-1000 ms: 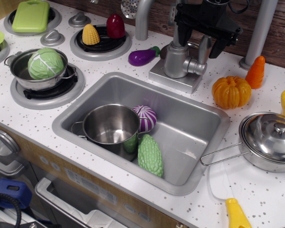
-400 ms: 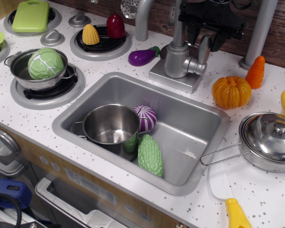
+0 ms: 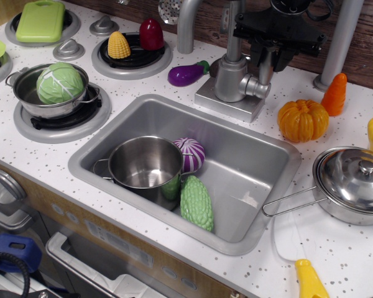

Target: Turn lever vertical to front

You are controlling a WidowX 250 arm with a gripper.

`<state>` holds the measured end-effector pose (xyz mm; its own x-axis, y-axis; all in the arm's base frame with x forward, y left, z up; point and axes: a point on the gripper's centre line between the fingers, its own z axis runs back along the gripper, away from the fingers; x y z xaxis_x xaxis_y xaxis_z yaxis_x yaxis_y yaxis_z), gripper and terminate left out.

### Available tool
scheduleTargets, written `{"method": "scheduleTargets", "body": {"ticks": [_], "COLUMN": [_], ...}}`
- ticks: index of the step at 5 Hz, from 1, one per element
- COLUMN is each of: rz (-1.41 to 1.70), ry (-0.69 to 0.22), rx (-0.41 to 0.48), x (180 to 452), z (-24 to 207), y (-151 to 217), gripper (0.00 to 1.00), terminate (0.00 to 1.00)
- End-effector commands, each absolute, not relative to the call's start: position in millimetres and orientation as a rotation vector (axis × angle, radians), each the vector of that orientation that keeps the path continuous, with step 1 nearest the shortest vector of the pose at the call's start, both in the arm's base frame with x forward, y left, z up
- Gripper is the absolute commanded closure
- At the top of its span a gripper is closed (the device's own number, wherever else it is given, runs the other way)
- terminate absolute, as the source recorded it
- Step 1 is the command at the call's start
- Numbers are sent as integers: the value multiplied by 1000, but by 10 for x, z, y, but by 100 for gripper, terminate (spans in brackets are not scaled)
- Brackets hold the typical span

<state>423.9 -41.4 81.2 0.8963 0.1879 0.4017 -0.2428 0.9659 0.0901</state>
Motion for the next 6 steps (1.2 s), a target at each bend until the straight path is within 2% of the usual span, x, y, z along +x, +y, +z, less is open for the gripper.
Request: {"method": "scheduleTargets", "body": {"ticks": [1,3,6], "rz": [242,260,304], "ry": [-364,-275,-294], "rx": [127,44,36], "x": [4076,3932,3692], "z": [900,745,455], "y": [-570,-463,-570], "gripper": [100,100,100], "terminate": [0,0,0]}}
